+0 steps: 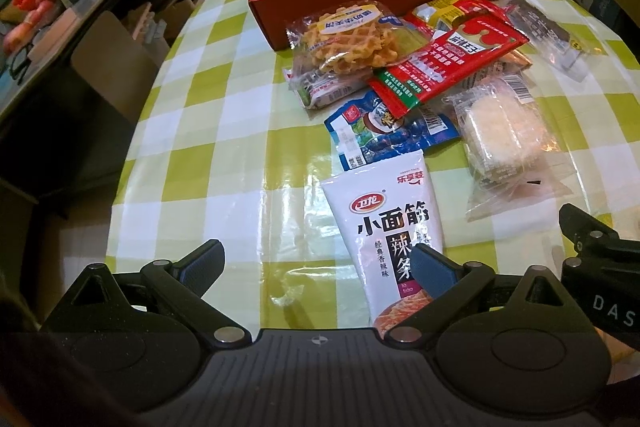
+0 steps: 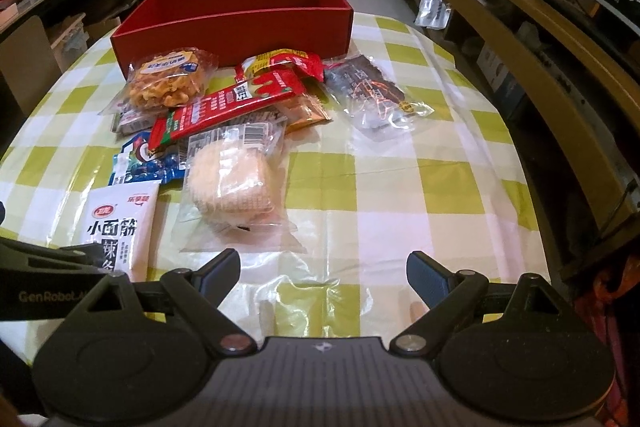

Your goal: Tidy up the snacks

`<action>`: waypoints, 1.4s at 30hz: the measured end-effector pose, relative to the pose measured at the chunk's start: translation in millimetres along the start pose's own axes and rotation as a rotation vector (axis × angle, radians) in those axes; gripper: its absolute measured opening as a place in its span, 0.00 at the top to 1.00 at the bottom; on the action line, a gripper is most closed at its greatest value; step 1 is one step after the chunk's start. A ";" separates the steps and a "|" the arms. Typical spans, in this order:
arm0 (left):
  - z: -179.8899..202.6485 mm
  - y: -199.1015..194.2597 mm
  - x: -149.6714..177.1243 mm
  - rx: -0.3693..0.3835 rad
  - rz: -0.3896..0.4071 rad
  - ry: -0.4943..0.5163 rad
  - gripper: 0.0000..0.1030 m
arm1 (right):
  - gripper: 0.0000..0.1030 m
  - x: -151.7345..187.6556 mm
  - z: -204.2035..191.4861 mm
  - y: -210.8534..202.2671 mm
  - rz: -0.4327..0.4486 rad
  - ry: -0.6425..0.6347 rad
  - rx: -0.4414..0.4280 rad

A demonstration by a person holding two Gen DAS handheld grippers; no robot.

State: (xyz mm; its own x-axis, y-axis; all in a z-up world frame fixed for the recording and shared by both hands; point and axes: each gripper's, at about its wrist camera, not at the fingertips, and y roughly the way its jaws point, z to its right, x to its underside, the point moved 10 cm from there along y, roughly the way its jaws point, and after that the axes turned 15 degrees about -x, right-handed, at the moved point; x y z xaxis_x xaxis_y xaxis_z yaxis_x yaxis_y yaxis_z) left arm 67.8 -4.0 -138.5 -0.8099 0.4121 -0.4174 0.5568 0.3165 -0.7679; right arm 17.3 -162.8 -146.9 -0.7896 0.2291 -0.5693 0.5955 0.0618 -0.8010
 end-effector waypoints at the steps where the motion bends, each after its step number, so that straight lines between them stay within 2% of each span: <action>1: 0.2 0.0 0.0 0.000 0.001 0.001 0.02 | 0.07 0.1 -0.2 0.2 -0.001 -0.002 0.001; 16: 2.0 -0.1 1.8 0.009 -0.008 0.007 0.02 | 0.07 3.0 -1.6 3.5 -0.027 -0.008 -0.004; 19: 3.5 2.2 3.3 0.023 -0.022 0.008 0.02 | 0.09 2.4 0.3 3.5 -0.031 0.002 -0.010; 21: 6.6 5.4 5.2 0.042 -0.047 0.003 0.04 | 0.14 3.1 0.7 3.9 -0.038 0.008 -0.017; 23: 11.9 10.6 8.2 0.077 -0.091 -0.007 0.11 | 0.21 4.3 1.2 4.4 -0.048 0.014 -0.026; 27: 21.1 16.6 14.0 0.124 -0.157 -0.029 0.16 | 0.24 4.3 3.2 3.6 -0.052 0.025 -0.036; 29: 20.5 13.0 11.0 0.129 -0.156 -0.054 0.24 | 0.24 2.5 4.8 1.5 -0.045 0.034 -0.039; 30: 18.6 9.3 8.0 0.139 -0.146 -0.076 0.24 | 0.24 1.4 6.1 0.3 -0.040 0.043 -0.043; 32: 17.4 2.5 2.1 0.157 -0.119 -0.105 0.16 | 0.24 -1.5 8.7 -1.2 -0.033 0.061 -0.054; 33: 19.2 0.7 1.1 0.160 -0.116 -0.101 0.16 | 0.24 -3.5 9.9 -1.8 -0.031 0.067 -0.057; 37: 42.2 9.1 16.0 0.132 -0.173 -0.004 0.20 | 0.24 -13.9 11.6 -3.3 -0.018 0.089 -0.079; 39: 47.8 13.4 19.8 0.115 -0.196 0.002 0.16 | 0.24 -20.6 9.8 -2.9 -0.014 0.093 -0.097; 42: 47.1 14.6 16.0 0.088 -0.170 0.011 0.09 | 0.24 -31.5 7.3 -1.4 -0.011 0.091 -0.118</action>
State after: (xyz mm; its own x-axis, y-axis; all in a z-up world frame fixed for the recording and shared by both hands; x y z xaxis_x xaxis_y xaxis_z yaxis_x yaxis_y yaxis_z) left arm 54.4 -33.1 -179.3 -0.8886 0.3686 -0.2730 0.3934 0.3063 -0.8669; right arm 40.3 -177.2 -129.3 -0.7824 0.3144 -0.5375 0.6047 0.1775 -0.7764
